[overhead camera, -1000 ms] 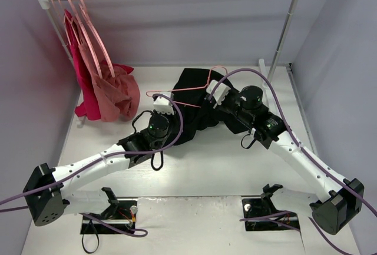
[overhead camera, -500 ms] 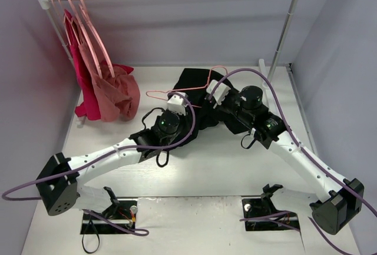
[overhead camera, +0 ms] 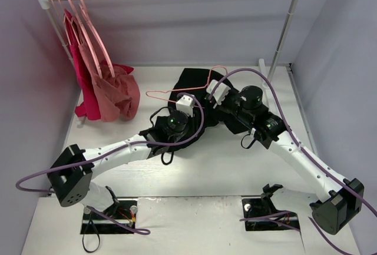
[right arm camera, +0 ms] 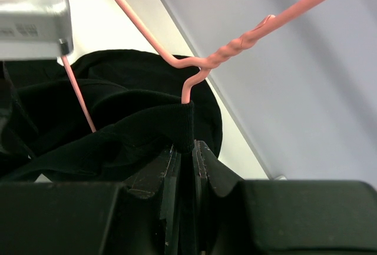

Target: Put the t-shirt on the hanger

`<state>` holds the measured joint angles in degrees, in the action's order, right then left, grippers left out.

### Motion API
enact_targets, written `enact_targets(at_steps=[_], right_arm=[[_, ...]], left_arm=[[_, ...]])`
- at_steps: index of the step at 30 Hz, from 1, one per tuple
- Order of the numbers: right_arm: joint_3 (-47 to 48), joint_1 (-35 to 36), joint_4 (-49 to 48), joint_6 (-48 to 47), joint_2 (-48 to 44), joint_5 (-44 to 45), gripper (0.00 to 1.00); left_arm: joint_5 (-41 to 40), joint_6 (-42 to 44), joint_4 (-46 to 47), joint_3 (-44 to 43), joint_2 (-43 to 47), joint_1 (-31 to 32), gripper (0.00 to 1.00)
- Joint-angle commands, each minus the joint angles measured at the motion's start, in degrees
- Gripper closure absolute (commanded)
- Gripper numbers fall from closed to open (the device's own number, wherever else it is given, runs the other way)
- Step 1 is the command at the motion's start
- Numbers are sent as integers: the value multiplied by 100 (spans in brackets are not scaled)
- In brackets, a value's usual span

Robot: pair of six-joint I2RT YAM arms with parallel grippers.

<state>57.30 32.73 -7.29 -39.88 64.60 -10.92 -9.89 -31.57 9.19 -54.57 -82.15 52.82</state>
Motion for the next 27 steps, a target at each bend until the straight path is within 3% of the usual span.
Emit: enact_targets(at_steps=[1, 11, 12, 14, 16, 27], right_arm=[[124, 40, -704, 112, -184, -95, 100], [176, 111, -625, 129, -202, -95, 100], [168, 128, -625, 129, -202, -95, 100], [168, 154, -616, 129, -202, -69, 100], [168, 163, -572, 95, -202, -7, 100], [19, 172, -274, 191, -404, 494, 100]], left_arm=[[-30, -68, 162, -230, -20, -8, 67], [57, -235, 355, -388, -416, -17, 65], [57, -235, 355, -388, -416, -17, 66], [-91, -244, 277, -388, -390, -26, 87], [-389, -244, 163, -362, -241, -35, 100], [-1279, -183, -1534, -274, 998, -920, 100]])
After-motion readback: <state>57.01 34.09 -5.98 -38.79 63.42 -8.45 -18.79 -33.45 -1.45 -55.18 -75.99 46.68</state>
